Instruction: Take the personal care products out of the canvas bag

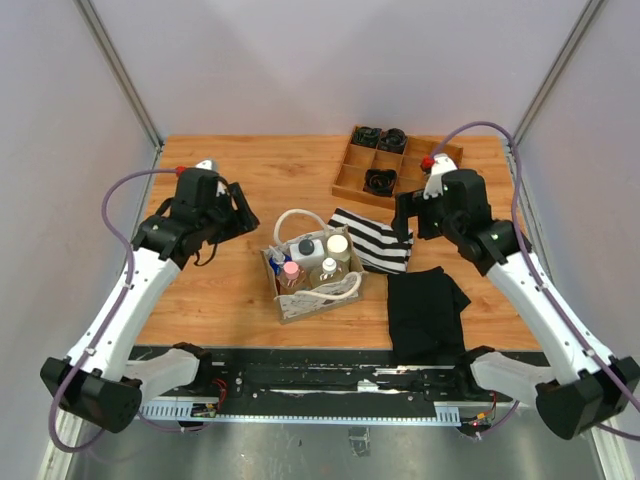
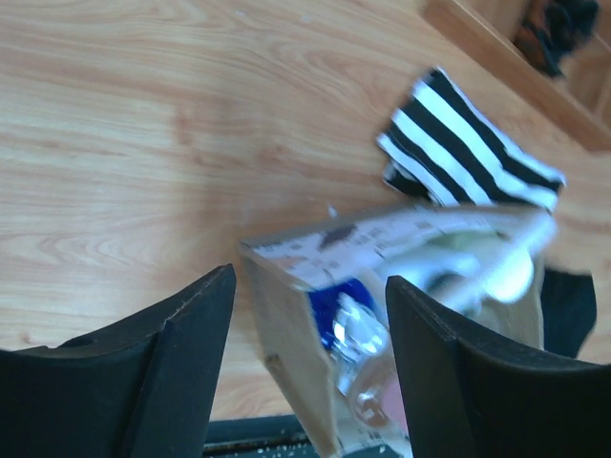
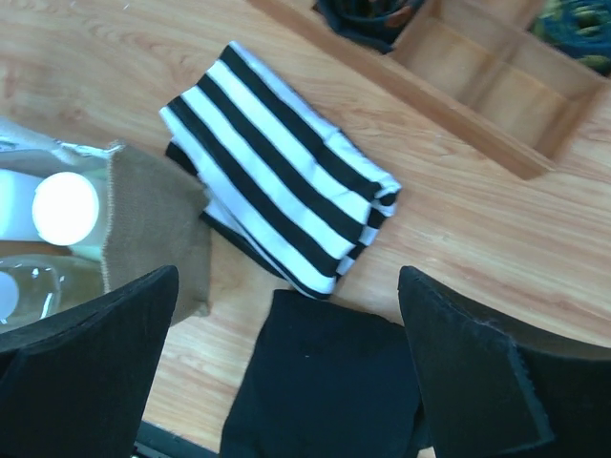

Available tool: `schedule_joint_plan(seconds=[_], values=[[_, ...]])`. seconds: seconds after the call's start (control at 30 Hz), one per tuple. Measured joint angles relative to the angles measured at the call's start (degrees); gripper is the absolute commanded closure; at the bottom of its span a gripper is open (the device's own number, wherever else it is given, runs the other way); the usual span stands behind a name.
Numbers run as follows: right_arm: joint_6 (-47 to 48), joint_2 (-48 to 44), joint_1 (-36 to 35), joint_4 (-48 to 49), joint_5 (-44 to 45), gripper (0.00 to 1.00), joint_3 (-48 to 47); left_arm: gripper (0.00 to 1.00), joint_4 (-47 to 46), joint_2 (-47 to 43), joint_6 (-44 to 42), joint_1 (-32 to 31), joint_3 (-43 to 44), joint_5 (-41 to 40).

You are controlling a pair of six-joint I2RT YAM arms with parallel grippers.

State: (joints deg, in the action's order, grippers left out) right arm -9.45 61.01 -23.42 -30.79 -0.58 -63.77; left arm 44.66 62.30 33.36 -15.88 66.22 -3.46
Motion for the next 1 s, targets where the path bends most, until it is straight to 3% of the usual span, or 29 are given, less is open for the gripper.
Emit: schedule_joint_plan(seconds=[0.13,0.3,0.63,0.83,1.0], values=[[-0.3,4.6,-1.6,-1.3,-3.7,0.02,-2.5,0.34,4.8,1.1,0.1,-10.6,5.9,-4.7],[-0.4,4.9,-5.0,-2.2,-6.3,0.01,-2.5,0.37,9.3,0.9,0.8,-17.1,8.4,-7.2],[0.2,8.1,-9.1,-2.8,-4.9,0.02,-4.8,0.41,13.7,0.1,3.6,-23.6,6.8,-8.4],[0.5,10.8,-9.3,-3.2,1.4,0.02,-5.0,0.41,13.7,2.0,5.5,-27.6,4.5,-10.2],[0.4,17.1,-3.7,-3.2,-0.2,0.01,-5.5,0.42,13.0,2.3,6.9,-28.0,3.5,-11.1]])
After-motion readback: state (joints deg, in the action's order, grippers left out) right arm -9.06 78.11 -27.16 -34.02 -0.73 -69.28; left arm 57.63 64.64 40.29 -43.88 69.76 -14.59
